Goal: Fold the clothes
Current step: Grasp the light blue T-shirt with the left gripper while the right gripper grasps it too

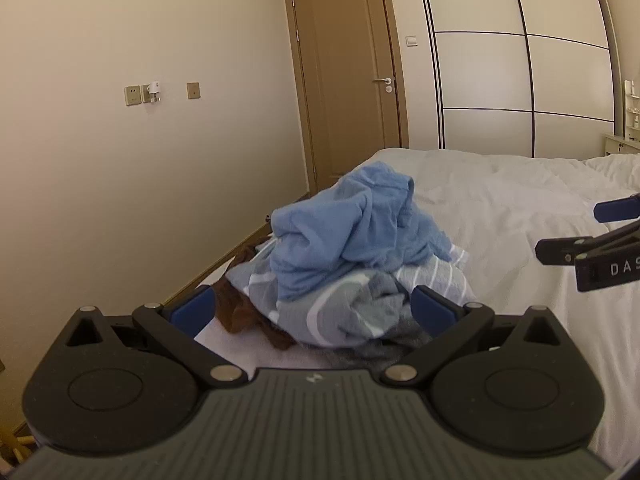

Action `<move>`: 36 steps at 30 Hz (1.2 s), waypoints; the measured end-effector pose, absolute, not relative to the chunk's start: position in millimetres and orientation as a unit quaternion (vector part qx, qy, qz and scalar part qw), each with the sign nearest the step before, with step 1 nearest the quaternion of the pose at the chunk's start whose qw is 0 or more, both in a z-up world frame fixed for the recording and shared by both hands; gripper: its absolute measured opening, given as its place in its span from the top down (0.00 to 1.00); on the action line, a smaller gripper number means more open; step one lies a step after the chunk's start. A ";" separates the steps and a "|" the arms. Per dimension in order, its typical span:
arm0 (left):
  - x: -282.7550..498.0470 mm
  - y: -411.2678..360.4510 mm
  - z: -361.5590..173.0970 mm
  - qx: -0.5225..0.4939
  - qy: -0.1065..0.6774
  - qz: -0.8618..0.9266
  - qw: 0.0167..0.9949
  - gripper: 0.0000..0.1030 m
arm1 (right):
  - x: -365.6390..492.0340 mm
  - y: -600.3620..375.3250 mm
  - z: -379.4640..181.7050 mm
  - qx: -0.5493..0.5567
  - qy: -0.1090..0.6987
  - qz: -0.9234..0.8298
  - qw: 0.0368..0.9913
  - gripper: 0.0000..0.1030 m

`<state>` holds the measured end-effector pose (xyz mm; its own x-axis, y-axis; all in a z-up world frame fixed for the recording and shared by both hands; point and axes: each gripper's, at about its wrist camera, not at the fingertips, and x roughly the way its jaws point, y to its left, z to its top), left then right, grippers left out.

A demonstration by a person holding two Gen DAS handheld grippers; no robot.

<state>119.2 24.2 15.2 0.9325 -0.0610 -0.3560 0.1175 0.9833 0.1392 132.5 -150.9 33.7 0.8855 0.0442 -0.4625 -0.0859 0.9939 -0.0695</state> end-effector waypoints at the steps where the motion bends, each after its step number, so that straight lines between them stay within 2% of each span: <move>1: 123.3 23.7 15.1 0.084 0.175 -0.049 0.980 0.01 | 136.3 -150.0 34.3 -0.044 0.236 0.035 0.970 0.00; 8: 150.8 27.3 10.5 0.093 0.173 -0.065 0.978 0.01 | 161.5 -142.3 31.5 -0.052 0.230 0.057 0.970 0.00; 15: 173.7 26.8 8.8 0.153 0.165 -0.082 0.971 0.01 | 184.8 -139.1 26.5 -0.063 0.224 0.073 0.970 0.00; 21: 200.1 28.5 4.8 0.193 0.163 -0.102 0.962 0.05 | 209.3 -139.4 21.7 -0.080 0.204 0.111 0.969 0.00; 23: 210.5 26.3 2.7 0.201 0.164 -0.114 0.959 0.10 | 218.6 -139.8 21.1 -0.079 0.203 0.129 0.967 0.02; 25: 223.6 22.1 -1.5 0.212 0.169 -0.120 0.955 0.26 | 225.1 -136.8 20.3 -0.090 0.188 0.145 0.967 0.04; 26: 229.2 20.0 -3.8 0.218 0.170 -0.124 0.953 0.30 | 229.4 -133.6 18.7 -0.100 0.184 0.152 0.966 0.06; 29: 244.5 13.8 -11.3 0.239 0.169 -0.136 0.946 0.37 | 245.3 -123.3 10.9 -0.125 0.186 0.174 0.959 0.19; 30: 248.8 11.7 -14.3 0.249 0.168 -0.139 0.944 0.42 | 250.5 -120.0 7.7 -0.131 0.188 0.181 0.956 0.26; 31: 253.1 9.7 -17.3 0.259 0.167 -0.142 0.941 0.52 | 255.0 -117.0 5.1 -0.135 0.188 0.185 0.955 0.30; 32: 257.4 7.6 -20.3 0.269 0.166 -0.145 0.938 0.59 | 259.3 -114.1 2.6 -0.138 0.187 0.190 0.954 0.30; 34: 265.3 7.2 -23.9 0.270 0.171 -0.143 0.937 0.82 | 267.9 -108.9 -1.3 -0.139 0.182 0.198 0.953 0.30; 36: 271.1 10.9 -24.3 0.253 0.178 -0.142 0.941 0.91 | 276.5 -103.1 -4.9 -0.145 0.179 0.203 0.952 0.34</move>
